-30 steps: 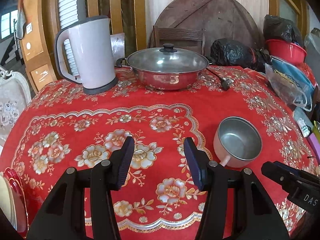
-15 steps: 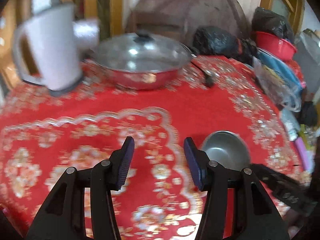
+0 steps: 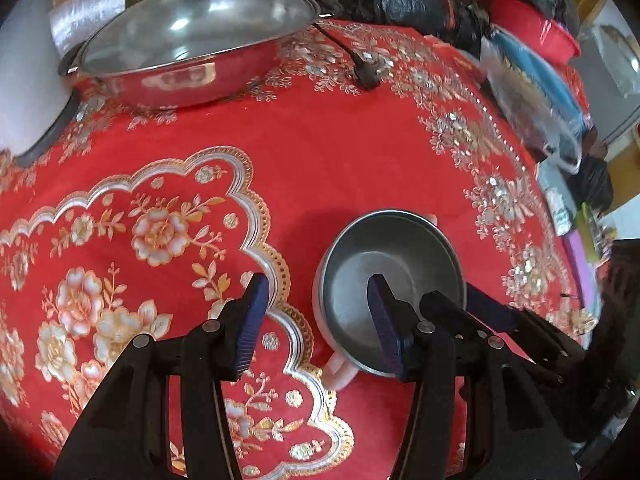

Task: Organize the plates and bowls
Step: 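Close both grippers on the rim of the steel mug-pot, then carry the steel mug-pot with both grippers and lower it onto the stack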

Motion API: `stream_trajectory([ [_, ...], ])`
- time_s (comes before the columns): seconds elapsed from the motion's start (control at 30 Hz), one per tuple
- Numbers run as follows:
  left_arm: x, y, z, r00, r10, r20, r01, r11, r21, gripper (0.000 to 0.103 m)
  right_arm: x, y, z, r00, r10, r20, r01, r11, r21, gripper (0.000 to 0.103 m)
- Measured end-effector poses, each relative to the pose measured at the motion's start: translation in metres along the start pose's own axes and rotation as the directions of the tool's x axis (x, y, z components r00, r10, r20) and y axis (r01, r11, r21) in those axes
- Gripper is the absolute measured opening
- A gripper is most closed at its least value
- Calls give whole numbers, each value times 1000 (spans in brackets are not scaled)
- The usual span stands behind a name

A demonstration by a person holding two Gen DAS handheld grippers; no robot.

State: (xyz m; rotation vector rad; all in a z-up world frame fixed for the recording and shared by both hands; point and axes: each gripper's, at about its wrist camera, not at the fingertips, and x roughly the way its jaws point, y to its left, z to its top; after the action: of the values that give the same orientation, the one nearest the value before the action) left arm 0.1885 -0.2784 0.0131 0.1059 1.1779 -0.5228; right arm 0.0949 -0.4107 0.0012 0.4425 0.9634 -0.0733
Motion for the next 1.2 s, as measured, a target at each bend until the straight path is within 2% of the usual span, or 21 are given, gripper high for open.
stream_trajectory([
  [0.1, 12, -6, 4, 999, -7, -39, 7, 1000, 15, 51, 3, -1, 0, 1000, -2, -3, 2, 1000, -8, 42],
  [0.2, 22, -8, 4, 998, 8, -63, -6, 1000, 29, 31, 6, -3, 0, 1000, 21, -9, -21, 1000, -6, 34],
  [0.27, 25, -10, 3, 998, 36, -52, -33, 998, 48, 27, 5, -2, 0, 999, 32, -4, -32, 999, -12, 30],
  [0.3, 25, -9, 2, 998, 43, -52, -41, 998, 51, 19, 4, -1, 0, 999, 36, -2, -36, 999, -15, 25],
  [0.37, 28, -9, 1, 997, 49, -54, -46, 998, 53, 18, 4, 2, -1, 1000, 23, 6, -23, 999, -27, 22],
  [0.4, 28, -10, 0, 997, 65, -51, -62, 996, 64, 12, 4, 3, -1, 1000, 20, 8, -19, 999, -34, 20],
  [0.53, 29, -15, -6, 994, 104, -31, -101, 991, 89, 12, 4, 6, -1, 1000, 14, 8, -13, 998, -58, 17],
  [0.8, 12, -1, -23, 994, 99, -35, -97, 993, 65, 12, -1, 19, -4, 1000, 22, -11, -23, 994, -102, 13],
  [0.9, -5, 14, -29, 995, 97, -23, -96, 995, 30, 11, -9, 35, -6, 999, 41, -12, -42, 990, -134, 10],
  [1.07, -38, 44, -44, 989, 145, 16, -145, 989, -17, 12, -17, 79, -13, 998, 62, -10, -62, 974, -219, 10],
  [1.2, -71, 79, -63, 987, 155, 40, -151, 985, -82, 11, -24, 116, -23, 992, 126, -20, -126, 957, -260, 10],
])
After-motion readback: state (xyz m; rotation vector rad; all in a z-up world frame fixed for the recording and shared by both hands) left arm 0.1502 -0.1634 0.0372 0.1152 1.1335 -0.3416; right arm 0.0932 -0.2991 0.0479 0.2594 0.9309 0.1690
